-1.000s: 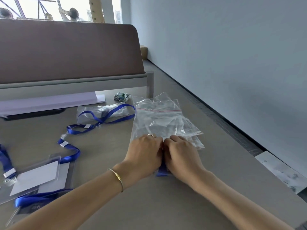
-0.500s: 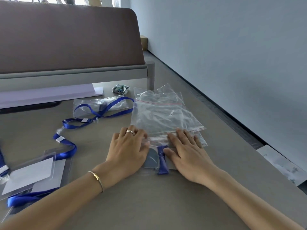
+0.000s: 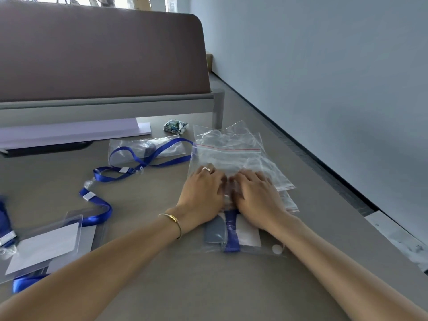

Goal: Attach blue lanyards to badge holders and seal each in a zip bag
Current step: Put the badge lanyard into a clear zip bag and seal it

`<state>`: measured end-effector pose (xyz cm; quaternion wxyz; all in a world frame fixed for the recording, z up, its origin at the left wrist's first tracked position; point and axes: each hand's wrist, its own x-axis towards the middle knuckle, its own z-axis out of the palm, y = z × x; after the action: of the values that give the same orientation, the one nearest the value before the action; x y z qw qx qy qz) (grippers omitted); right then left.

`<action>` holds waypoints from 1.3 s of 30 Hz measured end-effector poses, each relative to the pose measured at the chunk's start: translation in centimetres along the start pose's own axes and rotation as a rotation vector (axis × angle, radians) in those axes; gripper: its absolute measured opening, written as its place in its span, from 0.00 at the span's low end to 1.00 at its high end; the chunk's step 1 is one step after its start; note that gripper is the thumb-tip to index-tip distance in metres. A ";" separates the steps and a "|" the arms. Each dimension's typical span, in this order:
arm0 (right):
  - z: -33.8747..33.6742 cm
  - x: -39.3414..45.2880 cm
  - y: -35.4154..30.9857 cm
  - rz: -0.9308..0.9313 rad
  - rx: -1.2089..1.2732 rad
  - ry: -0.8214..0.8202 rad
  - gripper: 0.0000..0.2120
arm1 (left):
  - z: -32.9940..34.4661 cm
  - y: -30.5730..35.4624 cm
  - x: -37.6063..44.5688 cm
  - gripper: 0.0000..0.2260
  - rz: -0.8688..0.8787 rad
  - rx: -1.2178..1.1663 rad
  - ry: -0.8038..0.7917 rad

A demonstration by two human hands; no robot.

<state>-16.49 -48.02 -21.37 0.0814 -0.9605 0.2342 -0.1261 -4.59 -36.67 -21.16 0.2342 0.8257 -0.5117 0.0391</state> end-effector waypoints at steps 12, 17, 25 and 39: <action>-1.6 4.7 -0.4 -0.047 0.044 0.026 0.17 | -2.3 0.0 4.6 0.14 0.062 0.083 0.018; 0.5 6.3 0.8 -0.011 0.048 0.024 0.15 | -1.0 -2.5 6.3 0.10 0.044 0.120 -0.013; 1.5 6.8 3.6 0.069 -0.081 -0.277 0.33 | -0.5 -6.2 6.3 0.13 -0.126 0.120 0.052; -2.7 7.6 1.8 -0.008 0.077 0.066 0.27 | -3.7 -7.7 8.5 0.06 -0.176 -0.028 0.060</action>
<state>-11.45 -53.45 -17.65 0.1100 -0.9529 0.2279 -0.1672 6.69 -39.26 -17.93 0.2635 0.8625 -0.4306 0.0362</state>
